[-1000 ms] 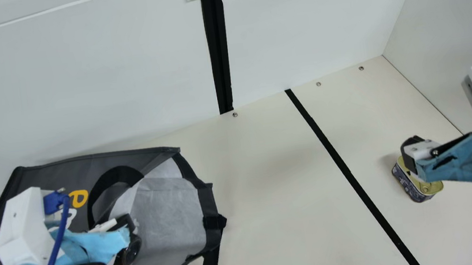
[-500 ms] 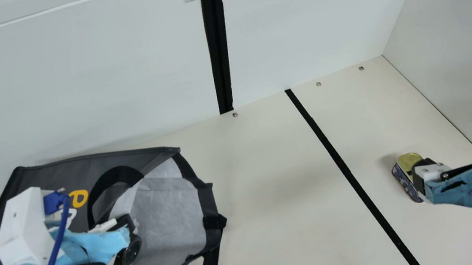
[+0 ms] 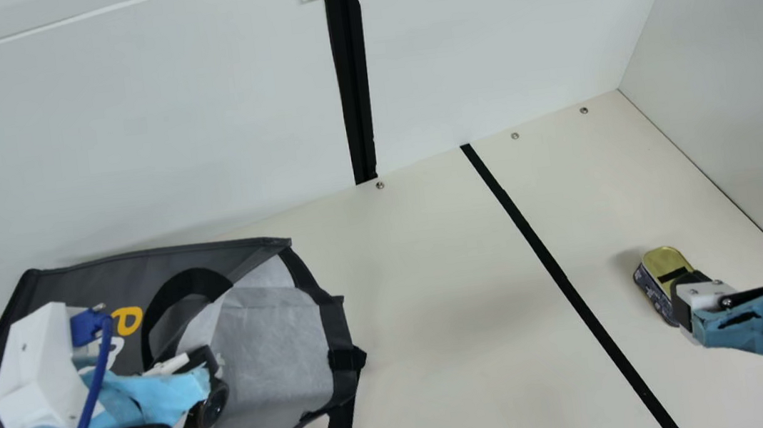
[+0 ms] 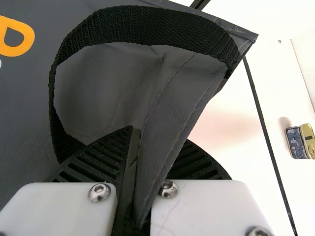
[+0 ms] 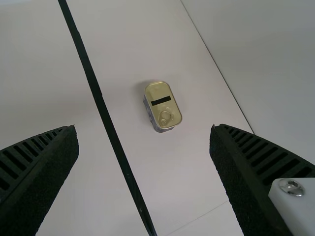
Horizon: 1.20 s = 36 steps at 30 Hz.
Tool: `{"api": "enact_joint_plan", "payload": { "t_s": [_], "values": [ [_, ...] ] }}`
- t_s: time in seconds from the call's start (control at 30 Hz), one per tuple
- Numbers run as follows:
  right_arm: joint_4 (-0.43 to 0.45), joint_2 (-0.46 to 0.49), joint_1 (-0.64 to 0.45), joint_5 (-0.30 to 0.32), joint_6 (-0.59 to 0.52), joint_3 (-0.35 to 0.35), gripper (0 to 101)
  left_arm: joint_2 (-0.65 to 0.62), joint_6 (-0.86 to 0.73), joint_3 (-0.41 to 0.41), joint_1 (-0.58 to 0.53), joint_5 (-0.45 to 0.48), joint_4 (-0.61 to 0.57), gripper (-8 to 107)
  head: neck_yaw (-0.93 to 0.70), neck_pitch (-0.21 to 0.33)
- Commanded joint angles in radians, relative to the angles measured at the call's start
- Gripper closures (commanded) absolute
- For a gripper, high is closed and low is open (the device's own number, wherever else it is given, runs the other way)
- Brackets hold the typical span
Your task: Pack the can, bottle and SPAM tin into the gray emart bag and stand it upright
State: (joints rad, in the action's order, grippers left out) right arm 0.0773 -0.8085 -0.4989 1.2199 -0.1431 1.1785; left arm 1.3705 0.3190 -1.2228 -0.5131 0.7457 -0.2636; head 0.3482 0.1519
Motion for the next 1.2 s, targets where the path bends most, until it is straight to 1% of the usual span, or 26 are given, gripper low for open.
{"api": "enact_joint_plan", "payload": {
  "t_s": [0.0,0.23,0.7,1.17],
  "values": [
    [-0.002,0.001,-0.001,0.000,0.000,-0.001,6,0.000,0.000,0.000,0.000,0.000,0.000,107,0.001,0.023],
    [0.006,0.001,-0.003,0.000,-0.009,-0.004,6,0.000,0.000,0.000,0.000,0.000,0.000,107,0.001,0.023],
    [0.010,-0.015,-0.029,0.000,-0.068,-0.018,6,0.000,0.000,0.000,0.000,0.000,0.000,107,0.001,0.023],
    [-0.010,-0.052,-0.068,0.000,-0.145,-0.046,6,0.000,0.000,0.000,0.000,0.000,0.000,107,0.001,0.023]
  ]
}}
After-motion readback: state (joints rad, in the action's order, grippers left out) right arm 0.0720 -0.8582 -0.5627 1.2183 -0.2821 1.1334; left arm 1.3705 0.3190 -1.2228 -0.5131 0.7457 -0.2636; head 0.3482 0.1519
